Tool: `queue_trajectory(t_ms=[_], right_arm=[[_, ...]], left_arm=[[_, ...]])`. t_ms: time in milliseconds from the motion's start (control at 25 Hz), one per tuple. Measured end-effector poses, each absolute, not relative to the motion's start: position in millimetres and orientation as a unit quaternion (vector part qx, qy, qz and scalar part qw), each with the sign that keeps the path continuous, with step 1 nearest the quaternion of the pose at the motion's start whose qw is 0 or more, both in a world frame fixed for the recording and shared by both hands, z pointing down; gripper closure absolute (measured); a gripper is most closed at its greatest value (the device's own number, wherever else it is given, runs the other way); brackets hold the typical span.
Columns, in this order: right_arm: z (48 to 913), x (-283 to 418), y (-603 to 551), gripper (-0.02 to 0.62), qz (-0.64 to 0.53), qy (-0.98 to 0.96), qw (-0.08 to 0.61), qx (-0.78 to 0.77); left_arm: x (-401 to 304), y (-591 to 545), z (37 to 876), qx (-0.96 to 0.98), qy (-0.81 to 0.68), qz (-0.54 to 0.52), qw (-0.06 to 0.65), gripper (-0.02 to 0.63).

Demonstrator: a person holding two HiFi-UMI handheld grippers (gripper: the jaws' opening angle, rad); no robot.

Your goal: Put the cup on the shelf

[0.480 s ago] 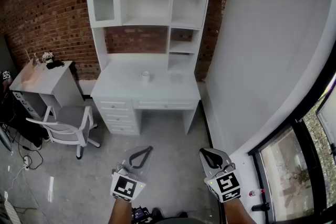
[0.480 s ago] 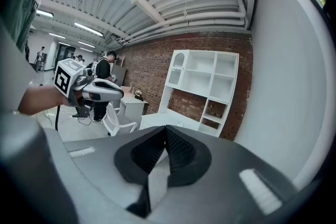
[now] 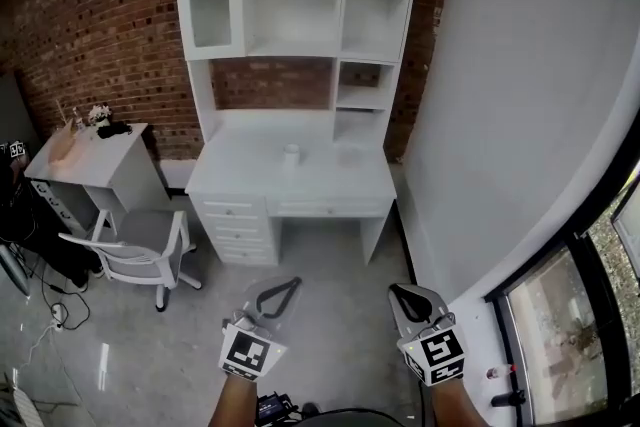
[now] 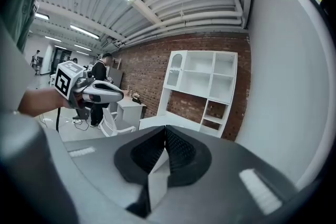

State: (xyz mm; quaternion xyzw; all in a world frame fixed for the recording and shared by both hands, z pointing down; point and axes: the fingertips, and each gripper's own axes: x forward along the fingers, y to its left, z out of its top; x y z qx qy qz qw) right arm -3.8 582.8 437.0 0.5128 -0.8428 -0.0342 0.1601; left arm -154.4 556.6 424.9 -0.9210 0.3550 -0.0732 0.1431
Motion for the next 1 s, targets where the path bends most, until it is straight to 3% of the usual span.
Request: queue_trajectory(t_ms=[480,1000], right_arm=[[435.2,-1.1,582.8,0.588,-0.04,-0.836,0.164,0.522],[450.2,64.2,536.2,0.588,-0.016,-0.852,0.14,0.504]], left_arm=[[-154.1,554.2,429.1,-0.924,0.35,-0.067,0.14,0.603],[-92.4,516.8,442.6,-0.916,0.365,-0.106,0.132,0.602]])
